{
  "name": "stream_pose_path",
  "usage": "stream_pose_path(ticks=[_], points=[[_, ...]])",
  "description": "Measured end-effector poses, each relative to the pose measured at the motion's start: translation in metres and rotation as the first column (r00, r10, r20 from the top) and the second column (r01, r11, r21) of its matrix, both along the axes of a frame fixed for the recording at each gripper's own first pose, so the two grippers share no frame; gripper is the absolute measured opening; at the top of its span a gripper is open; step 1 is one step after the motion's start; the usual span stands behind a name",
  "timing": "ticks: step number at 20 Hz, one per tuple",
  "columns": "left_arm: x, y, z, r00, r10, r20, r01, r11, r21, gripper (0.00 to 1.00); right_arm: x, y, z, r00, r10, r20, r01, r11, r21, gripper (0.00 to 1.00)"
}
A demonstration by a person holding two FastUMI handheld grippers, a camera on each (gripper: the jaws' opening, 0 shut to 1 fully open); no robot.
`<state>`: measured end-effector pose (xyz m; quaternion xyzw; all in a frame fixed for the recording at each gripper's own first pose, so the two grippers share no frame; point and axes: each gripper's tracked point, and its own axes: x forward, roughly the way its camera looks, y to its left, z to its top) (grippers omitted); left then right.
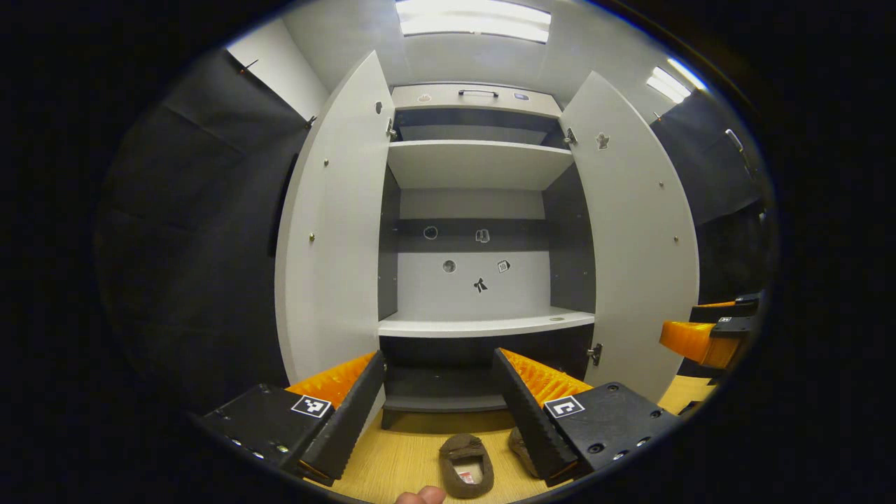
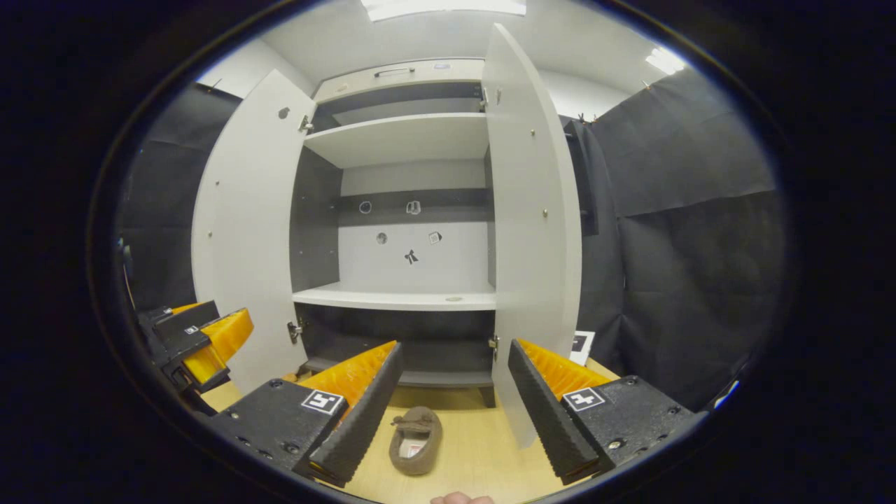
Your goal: Grab one shoe with the right hand and put it into the shoe cabinet, grab the other shoe with the left hand and put it into the shoe cabinet; then close the right door with the right hand and the left door with the left hand.
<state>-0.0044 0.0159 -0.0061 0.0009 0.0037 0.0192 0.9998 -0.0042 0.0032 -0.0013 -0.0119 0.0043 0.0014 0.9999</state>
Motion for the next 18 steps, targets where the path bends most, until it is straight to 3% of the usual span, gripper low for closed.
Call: stream_pose_path(ticks=[13,14,16,17,18], points=[[-0.007,0.012,0.000,1.000,0.027,-0.003,-0.027,1.000,0.017,0.95,-0.001,0.015,0.005,0.999,0.031,0.017,-0.031,0.999,-0.026,0.94],[-0.008,0.011,0.001,1.000,0.026,-0.002,-0.026,1.000,0.015,0.95,-0.001,0.015,0.005,0.999,0.030,0.016,-0.030,0.999,-0.029,0.99],[-0.009,0.012,0.001,1.000,0.027,-0.002,-0.027,1.000,0.013,0.94,-0.002,0.014,0.003,0.999,0.030,0.013,-0.030,0.999,-0.033,0.94],[-0.009,0.012,0.001,1.000,0.027,-0.001,-0.027,1.000,0.013,0.94,-0.002,0.015,0.002,0.999,0.030,0.011,-0.030,0.999,-0.034,0.99],[-0.009,0.012,0.002,1.000,0.028,-0.001,-0.028,1.000,0.013,0.94,-0.003,0.015,0.002,1.000,0.030,0.010,-0.029,0.999,-0.035,0.94]])
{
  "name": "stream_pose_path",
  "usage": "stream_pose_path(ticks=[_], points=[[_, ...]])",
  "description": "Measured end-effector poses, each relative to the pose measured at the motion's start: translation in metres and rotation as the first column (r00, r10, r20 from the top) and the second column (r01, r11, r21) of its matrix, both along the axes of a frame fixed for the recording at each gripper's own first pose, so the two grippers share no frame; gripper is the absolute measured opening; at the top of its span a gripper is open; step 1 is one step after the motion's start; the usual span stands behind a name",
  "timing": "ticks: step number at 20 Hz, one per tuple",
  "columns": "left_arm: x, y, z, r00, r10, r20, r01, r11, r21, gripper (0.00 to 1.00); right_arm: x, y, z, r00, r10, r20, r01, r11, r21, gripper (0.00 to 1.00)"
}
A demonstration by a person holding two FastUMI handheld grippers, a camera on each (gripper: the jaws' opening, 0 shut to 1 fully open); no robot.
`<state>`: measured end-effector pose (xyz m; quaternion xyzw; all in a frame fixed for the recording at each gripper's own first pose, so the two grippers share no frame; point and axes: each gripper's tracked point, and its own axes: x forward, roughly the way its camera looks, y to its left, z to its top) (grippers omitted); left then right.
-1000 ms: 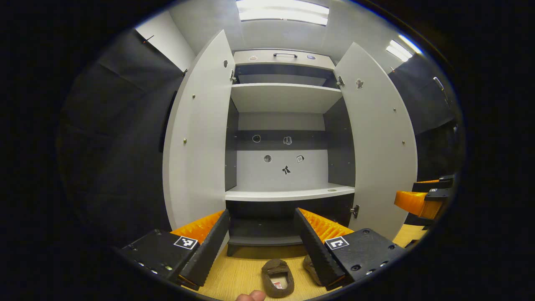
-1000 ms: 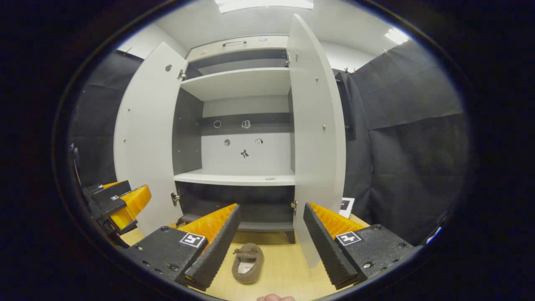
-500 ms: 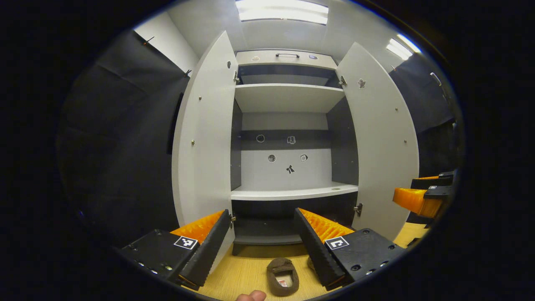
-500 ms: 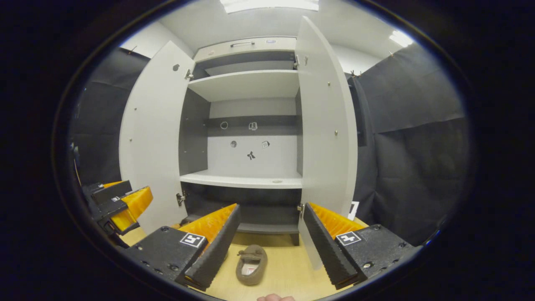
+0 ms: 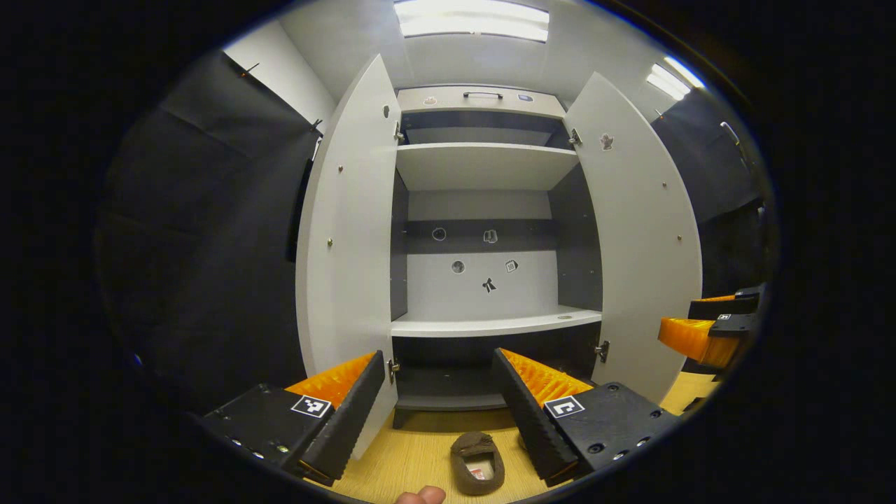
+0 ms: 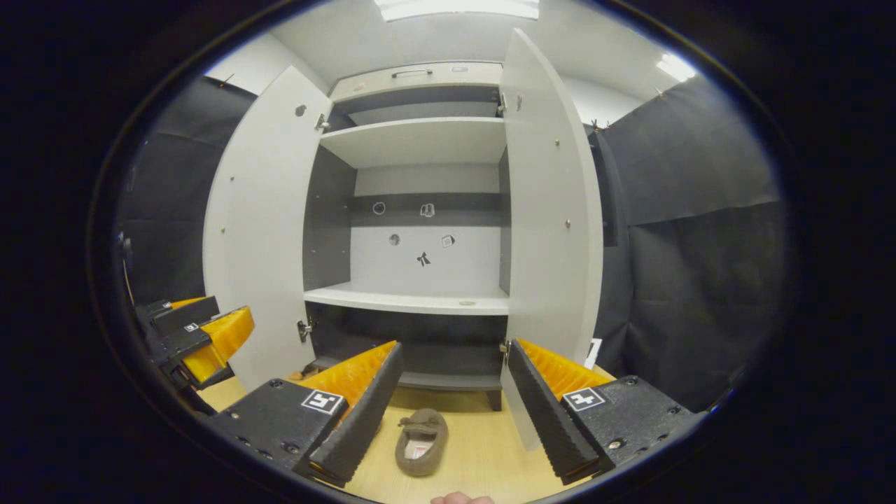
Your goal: Grab one shoe with the right hand and put it into the shoe cabinet, grab the other shoe with the left hand and put it into the shoe cabinet; then close the right door with the right hand and the left door with the left hand.
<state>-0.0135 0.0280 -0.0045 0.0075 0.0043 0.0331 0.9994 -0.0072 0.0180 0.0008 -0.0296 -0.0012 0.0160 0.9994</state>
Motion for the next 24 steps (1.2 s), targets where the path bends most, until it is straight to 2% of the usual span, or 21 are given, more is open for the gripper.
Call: stream_pose_path(ticks=[1,2,3,5,7,8,9,11,12,13,16,20,21,24], points=[[-0.001,0.001,0.000,1.000,0.000,0.000,0.000,1.000,0.001,0.95,0.001,0.000,-0.001,1.000,0.000,-0.002,0.000,1.000,-0.002,0.99],[-0.001,0.001,0.001,1.000,0.000,0.001,0.000,1.000,0.002,0.95,0.002,0.002,-0.002,1.000,0.002,-0.004,-0.002,1.000,-0.005,0.94],[-0.002,0.001,0.002,1.000,0.001,0.003,-0.001,1.000,0.003,0.95,0.004,0.004,-0.005,1.000,0.009,-0.012,-0.009,1.000,-0.010,0.99],[-0.004,0.002,0.001,1.000,0.004,0.002,-0.004,1.000,0.003,0.95,0.010,0.010,-0.018,0.998,0.026,-0.051,-0.027,0.999,-0.024,0.94],[-0.006,0.004,-0.001,1.000,0.009,-0.005,-0.009,1.000,0.000,0.95,0.019,0.018,-0.030,0.995,0.049,-0.082,-0.052,0.998,-0.033,0.95],[-0.007,0.004,-0.002,1.000,0.010,-0.010,-0.011,1.000,-0.005,0.95,0.024,0.024,-0.039,0.992,0.065,-0.107,-0.069,0.997,-0.038,0.99],[-0.008,0.005,-0.004,1.000,0.012,-0.014,-0.012,1.000,-0.008,0.95,0.030,0.030,-0.050,0.988,0.080,-0.135,-0.086,0.995,-0.044,0.95],[-0.011,0.007,-0.004,1.000,0.020,-0.017,-0.020,1.000,-0.008,0.95,0.041,0.041,-0.074,0.976,0.105,-0.193,-0.117,0.992,-0.051,0.99],[-0.012,0.009,-0.004,1.000,0.025,-0.018,-0.026,1.000,-0.005,0.94,0.047,0.048,-0.087,0.968,0.122,-0.220,-0.137,0.989,-0.055,0.95],[-0.013,0.010,-0.005,0.999,0.030,-0.020,-0.030,1.000,-0.004,0.94,0.054,0.056,-0.104,0.957,0.138,-0.256,-0.158,0.985,-0.062,0.99],[-0.017,0.017,-0.006,0.999,0.048,-0.026,-0.048,0.999,0.004,0.94,0.069,0.071,-0.160,0.909,0.164,-0.384,-0.209,0.975,-0.079,0.98],[-0.022,0.029,-0.008,0.996,0.078,-0.031,-0.078,0.997,0.005,0.94,0.084,0.079,-0.231,0.836,0.160,-0.524,-0.219,0.974,-0.053,0.92],[-0.022,0.034,-0.009,0.996,0.086,-0.033,-0.086,0.996,0.006,0.94,0.087,0.078,-0.248,0.816,0.157,-0.556,-0.218,0.975,-0.045,0.87],[-0.023,0.043,-0.011,0.993,0.110,-0.040,-0.109,0.994,0.019,0.94,0.101,0.074,-0.288,0.766,0.124,-0.631,-0.197,0.979,-0.047,0.83]])
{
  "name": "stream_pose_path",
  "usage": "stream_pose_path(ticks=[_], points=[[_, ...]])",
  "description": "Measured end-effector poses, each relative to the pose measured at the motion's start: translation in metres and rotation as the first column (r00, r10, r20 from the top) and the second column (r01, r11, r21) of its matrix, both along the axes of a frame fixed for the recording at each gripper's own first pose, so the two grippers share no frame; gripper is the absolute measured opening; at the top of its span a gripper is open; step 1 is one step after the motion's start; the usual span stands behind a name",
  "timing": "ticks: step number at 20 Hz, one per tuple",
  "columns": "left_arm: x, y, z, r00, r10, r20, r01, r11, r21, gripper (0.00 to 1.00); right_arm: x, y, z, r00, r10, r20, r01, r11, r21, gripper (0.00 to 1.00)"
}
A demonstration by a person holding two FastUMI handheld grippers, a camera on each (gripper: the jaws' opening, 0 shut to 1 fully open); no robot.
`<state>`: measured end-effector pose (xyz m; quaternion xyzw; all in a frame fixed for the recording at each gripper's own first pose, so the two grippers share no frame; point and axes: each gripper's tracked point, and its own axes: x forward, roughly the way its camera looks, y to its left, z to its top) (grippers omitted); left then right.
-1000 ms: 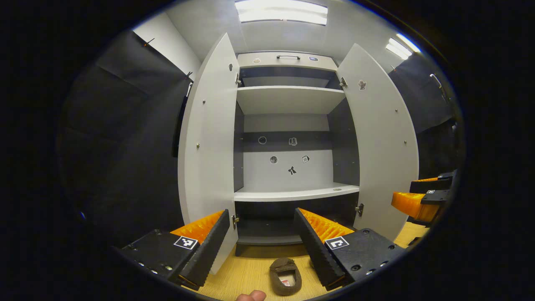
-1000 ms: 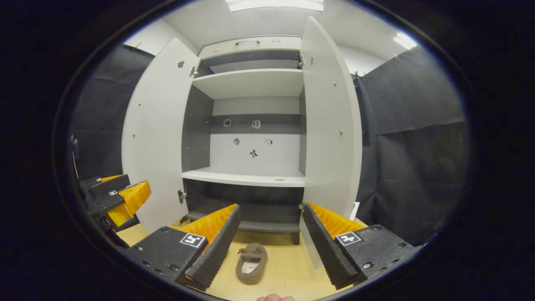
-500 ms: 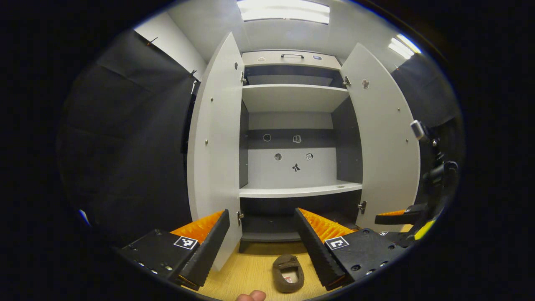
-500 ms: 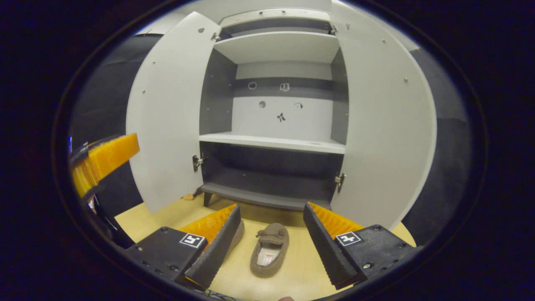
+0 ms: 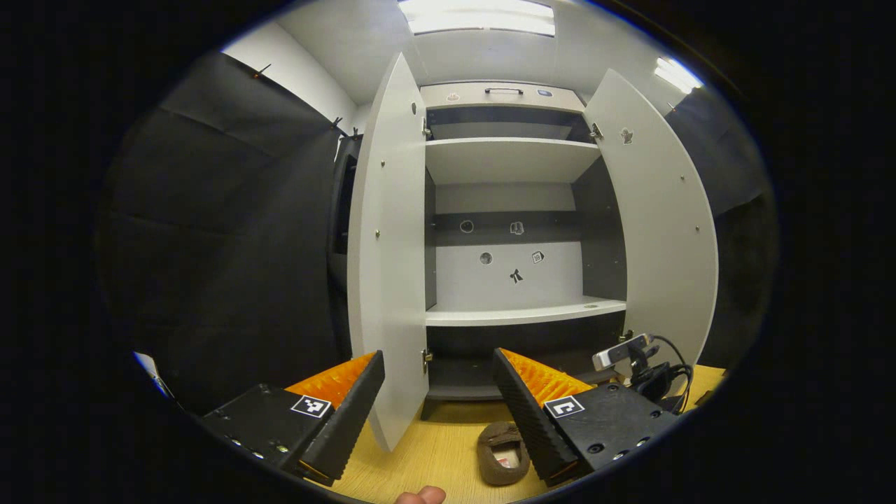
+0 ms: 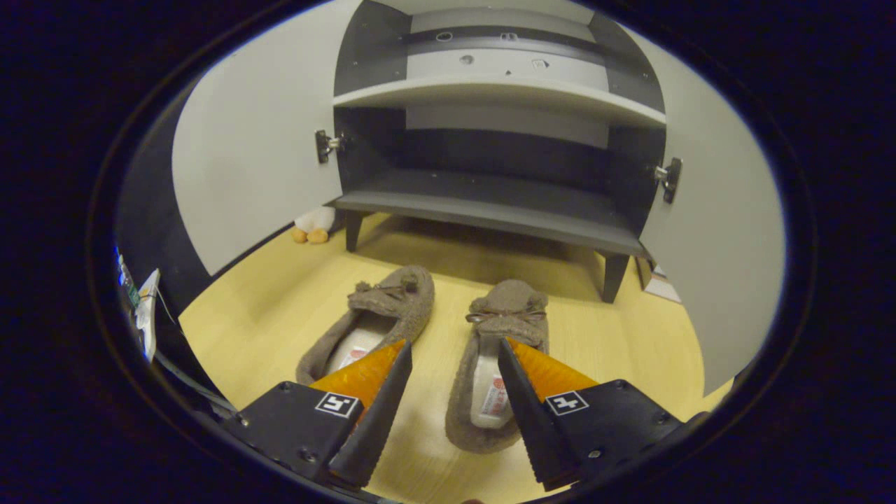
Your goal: Grab one shoe with the right hand and put it into the shoe cabinet, grab the other shoe with the left hand and put it into the shoe cabinet; then close the right door with the right hand and the left door with the left hand.
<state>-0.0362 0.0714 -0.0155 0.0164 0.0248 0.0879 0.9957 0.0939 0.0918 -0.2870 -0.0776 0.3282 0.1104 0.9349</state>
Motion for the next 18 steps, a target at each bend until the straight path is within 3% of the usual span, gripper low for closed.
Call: stream_pose_path(ticks=[3,6,8,9,10,13,18], points=[[-0.002,0.004,-0.003,1.000,0.013,-0.010,-0.013,1.000,0.002,0.95,0.015,0.000,-0.028,0.997,-0.021,-0.069,0.020,1.000,-0.015,0.75],[-0.002,0.006,-0.008,1.000,0.017,-0.024,-0.017,1.000,-0.003,0.94,0.035,-0.004,-0.041,0.995,-0.069,-0.070,0.065,0.997,-0.052,0.65],[-0.002,0.006,-0.011,0.999,0.015,-0.033,-0.015,1.000,-0.003,0.95,0.043,-0.014,-0.045,0.991,-0.122,-0.045,0.118,0.989,-0.092,0.43],[-0.001,0.006,-0.012,0.999,0.014,-0.037,-0.014,1.000,0.001,0.95,0.044,-0.014,-0.045,0.989,-0.143,-0.037,0.139,0.986,-0.088,0.27],[-0.001,0.006,-0.013,0.999,0.012,-0.040,-0.012,1.000,0.004,0.95,0.044,-0.015,-0.045,0.988,-0.149,-0.029,0.146,0.986,-0.083,0.27],[0.001,0.004,-0.016,0.999,0.001,-0.047,-0.001,1.000,0.000,0.95,0.045,-0.016,-0.041,0.987,-0.161,-0.005,0.161,0.986,-0.033,0.07],[0.001,-0.002,-0.020,0.998,-0.020,-0.056,0.020,1.000,0.001,0.95,0.048,-0.027,0.002,0.982,-0.137,0.133,0.139,0.990,-0.012,0.05]])
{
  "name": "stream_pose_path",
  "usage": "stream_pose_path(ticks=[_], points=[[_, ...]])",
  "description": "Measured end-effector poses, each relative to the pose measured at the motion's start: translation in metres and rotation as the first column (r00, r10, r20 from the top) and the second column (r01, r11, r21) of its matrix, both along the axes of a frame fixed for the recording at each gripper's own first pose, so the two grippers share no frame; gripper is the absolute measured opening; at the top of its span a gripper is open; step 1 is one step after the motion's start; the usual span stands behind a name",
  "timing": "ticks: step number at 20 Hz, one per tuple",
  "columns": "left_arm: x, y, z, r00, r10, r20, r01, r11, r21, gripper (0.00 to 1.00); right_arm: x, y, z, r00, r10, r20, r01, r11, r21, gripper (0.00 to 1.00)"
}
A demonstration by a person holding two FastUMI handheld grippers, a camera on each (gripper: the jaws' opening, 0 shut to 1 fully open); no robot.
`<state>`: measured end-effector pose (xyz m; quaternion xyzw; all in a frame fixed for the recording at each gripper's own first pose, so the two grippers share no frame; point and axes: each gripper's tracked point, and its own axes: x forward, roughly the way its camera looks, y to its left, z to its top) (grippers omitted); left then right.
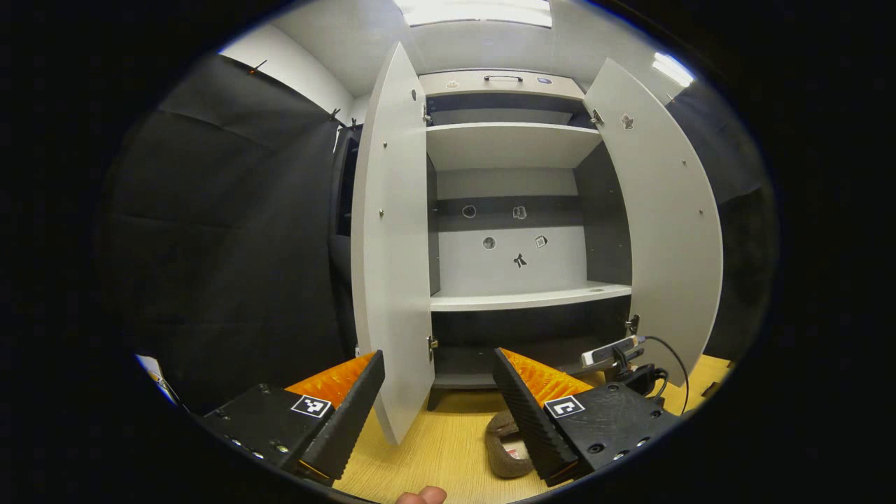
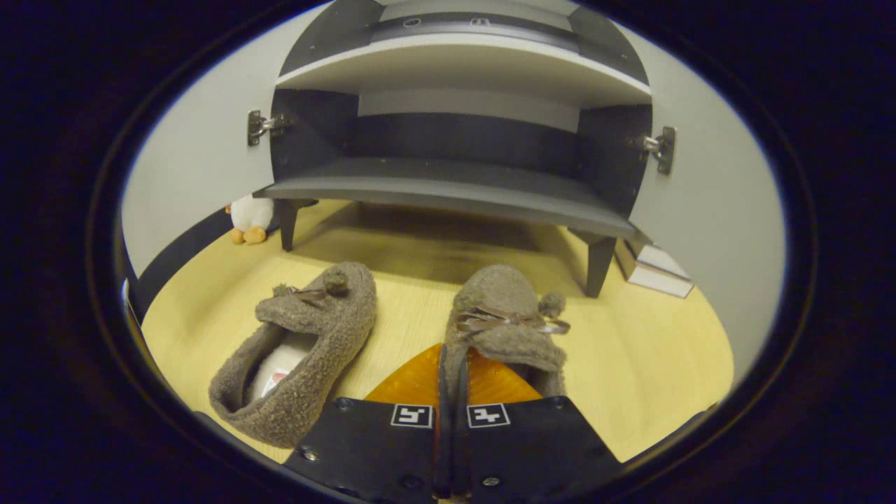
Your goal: Grab one shoe with the right hand and put it into the shoe cabinet, grab the other shoe with the left hand and put it into the shoe cabinet; then close the right door with the right hand and the left door with the left hand.
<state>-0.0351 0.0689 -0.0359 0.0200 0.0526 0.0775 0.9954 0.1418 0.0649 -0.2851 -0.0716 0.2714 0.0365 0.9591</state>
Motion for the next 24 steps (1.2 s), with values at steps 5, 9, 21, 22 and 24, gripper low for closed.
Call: stream_pose_path(ticks=[5,9,21,22,24], points=[[-0.001,-0.010,-0.005,1.000,-0.028,-0.007,0.028,1.000,-0.005,0.95,-0.018,-0.010,0.068,0.993,0.032,0.110,-0.033,0.999,0.013,0.05],[0.000,-0.020,-0.006,0.999,-0.053,-0.003,0.053,0.999,-0.010,0.95,-0.030,-0.008,0.150,0.974,0.067,0.214,-0.075,0.997,0.027,0.05],[-0.002,-0.032,-0.008,0.997,-0.075,0.004,0.075,0.996,-0.049,0.95,0.115,0.004,0.325,0.958,0.062,0.280,-0.064,0.998,0.000,0.05],[-0.003,-0.032,-0.006,0.997,-0.071,0.006,0.071,0.996,-0.050,0.95,0.133,0.006,0.328,0.965,0.056,0.255,-0.058,0.998,-0.002,0.05],[-0.006,-0.031,-0.008,0.998,-0.065,0.005,0.065,0.997,-0.052,0.95,0.164,0.006,0.331,0.979,0.044,0.200,-0.036,0.998,-0.047,0.05]])
